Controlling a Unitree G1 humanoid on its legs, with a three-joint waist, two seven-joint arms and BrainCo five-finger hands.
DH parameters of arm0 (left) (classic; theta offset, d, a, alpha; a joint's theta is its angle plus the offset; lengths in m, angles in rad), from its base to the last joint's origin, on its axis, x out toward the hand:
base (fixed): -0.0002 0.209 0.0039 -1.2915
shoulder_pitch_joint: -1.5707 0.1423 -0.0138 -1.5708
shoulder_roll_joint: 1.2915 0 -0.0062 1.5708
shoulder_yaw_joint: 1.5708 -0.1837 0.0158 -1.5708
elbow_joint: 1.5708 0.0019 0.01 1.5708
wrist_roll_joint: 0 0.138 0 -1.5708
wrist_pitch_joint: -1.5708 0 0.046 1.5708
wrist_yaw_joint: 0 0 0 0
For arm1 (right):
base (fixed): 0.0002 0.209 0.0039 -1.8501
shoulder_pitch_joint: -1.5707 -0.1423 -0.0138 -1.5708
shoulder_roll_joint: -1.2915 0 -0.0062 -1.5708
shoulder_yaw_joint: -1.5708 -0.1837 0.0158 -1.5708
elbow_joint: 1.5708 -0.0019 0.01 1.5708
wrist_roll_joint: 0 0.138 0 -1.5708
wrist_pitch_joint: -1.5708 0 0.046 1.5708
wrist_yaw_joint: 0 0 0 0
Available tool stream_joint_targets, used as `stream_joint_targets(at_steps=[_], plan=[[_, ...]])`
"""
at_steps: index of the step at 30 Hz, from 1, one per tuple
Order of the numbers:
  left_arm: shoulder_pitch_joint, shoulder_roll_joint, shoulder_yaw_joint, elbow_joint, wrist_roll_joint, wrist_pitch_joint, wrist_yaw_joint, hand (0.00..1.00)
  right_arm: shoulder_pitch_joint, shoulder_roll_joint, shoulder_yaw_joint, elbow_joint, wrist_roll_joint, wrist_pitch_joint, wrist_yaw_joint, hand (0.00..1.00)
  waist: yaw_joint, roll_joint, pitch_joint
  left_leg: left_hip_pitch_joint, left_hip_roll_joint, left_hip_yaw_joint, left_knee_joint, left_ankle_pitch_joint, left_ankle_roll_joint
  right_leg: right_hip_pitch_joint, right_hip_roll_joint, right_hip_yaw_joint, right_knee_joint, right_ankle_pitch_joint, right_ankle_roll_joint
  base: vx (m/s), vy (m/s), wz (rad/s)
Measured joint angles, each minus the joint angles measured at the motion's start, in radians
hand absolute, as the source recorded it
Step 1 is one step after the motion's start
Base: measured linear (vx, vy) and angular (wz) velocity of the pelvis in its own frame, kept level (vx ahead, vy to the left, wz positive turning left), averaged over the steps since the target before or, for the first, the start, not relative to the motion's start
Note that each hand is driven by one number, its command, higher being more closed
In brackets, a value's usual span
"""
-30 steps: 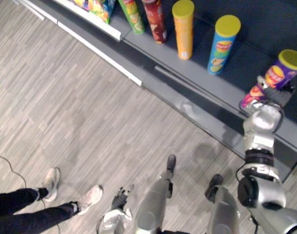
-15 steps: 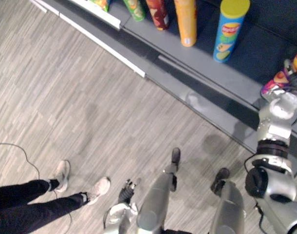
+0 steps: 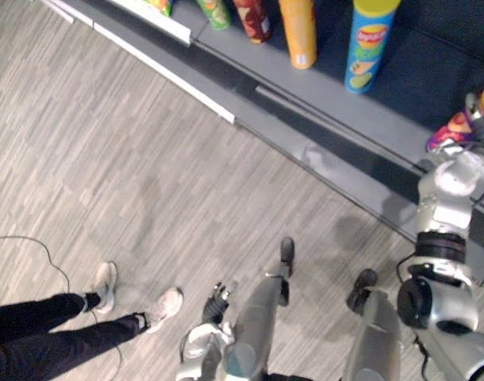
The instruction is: Put the gum and the chips on the shelf.
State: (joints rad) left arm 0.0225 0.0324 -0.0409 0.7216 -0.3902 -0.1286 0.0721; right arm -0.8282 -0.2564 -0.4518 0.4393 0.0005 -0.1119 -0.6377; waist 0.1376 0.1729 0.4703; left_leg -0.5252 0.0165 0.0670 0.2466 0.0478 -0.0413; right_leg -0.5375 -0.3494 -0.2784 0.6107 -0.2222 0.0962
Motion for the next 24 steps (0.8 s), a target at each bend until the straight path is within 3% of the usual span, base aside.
stream_joint_targets(at_steps=[11,24], plan=[[0.001,0.0,0.011,0.003,0.0,0.0,-0.011,0.0,0.048,0.055,0.073,0.002,0.041,0.002,0.104,0.0,-0.022,-0.007,-0.002,0.0,0.018,0.034,0.024,-0.012,-0.001,-0.001,0.007,0.014,0.003,0.0,0.0,0.02,-0.063,-0.05],[0.001,0.0,0.039,0.019,0.0,0.0,-0.014,0.0,0.048,0.074,0.068,0.008,0.087,-0.002,0.102,0.0,-0.022,-0.027,-0.007,0.0,0.036,0.037,0.021,-0.016,-0.006,-0.002,0.022,0.011,-0.003,0.0,-0.001,0.03,-0.07,-0.02]])
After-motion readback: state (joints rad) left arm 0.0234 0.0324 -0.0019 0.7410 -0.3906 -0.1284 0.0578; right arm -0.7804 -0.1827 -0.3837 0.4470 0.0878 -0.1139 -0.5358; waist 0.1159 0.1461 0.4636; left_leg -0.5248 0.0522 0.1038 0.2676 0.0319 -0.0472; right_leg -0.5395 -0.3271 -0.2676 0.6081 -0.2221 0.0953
